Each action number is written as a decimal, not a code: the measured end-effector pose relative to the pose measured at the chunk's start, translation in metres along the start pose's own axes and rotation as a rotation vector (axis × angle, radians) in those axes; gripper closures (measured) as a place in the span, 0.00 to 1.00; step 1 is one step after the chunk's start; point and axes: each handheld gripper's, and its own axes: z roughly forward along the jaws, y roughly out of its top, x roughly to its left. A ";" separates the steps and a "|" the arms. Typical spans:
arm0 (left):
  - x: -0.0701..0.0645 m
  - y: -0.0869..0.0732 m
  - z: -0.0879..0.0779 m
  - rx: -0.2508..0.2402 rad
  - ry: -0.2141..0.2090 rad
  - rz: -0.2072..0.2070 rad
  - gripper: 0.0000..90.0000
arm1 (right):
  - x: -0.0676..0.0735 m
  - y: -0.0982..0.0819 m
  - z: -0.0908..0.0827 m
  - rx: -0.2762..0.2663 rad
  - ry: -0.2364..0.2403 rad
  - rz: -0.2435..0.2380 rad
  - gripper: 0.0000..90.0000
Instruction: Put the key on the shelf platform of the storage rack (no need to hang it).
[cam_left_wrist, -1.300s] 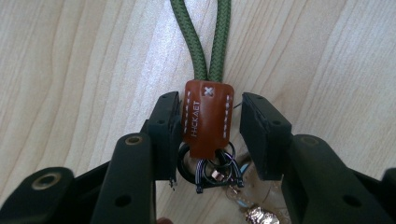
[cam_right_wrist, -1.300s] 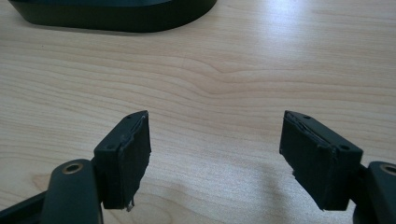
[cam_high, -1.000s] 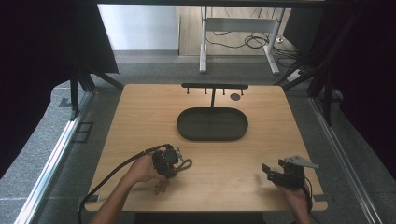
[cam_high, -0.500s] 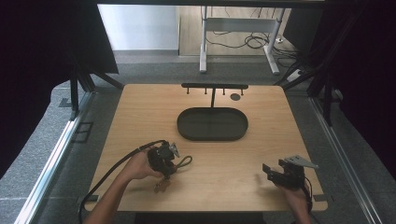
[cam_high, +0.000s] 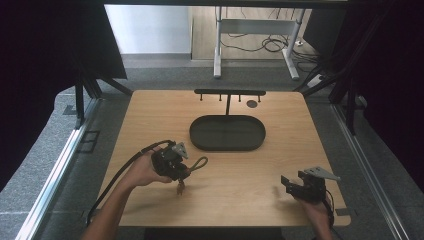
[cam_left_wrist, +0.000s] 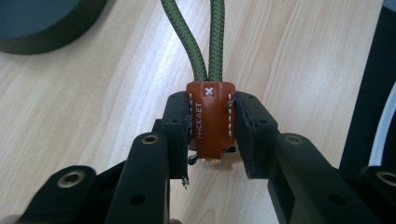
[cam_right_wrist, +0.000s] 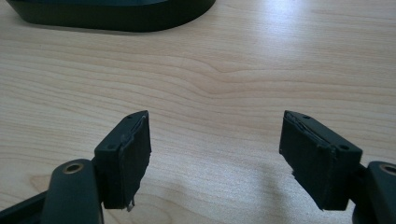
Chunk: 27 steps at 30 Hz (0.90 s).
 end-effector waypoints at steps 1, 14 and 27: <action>0.000 0.001 -0.002 -0.003 0.000 -0.006 0.75 | 0.000 0.000 0.000 0.000 0.000 0.000 0.29; 0.007 0.014 -0.020 -0.037 -0.008 -0.002 0.75 | 0.000 0.000 0.000 -0.001 0.001 0.004 0.29; 0.017 0.032 -0.034 -0.051 0.013 0.000 0.75 | 0.000 0.000 -0.001 -0.001 0.002 0.005 0.29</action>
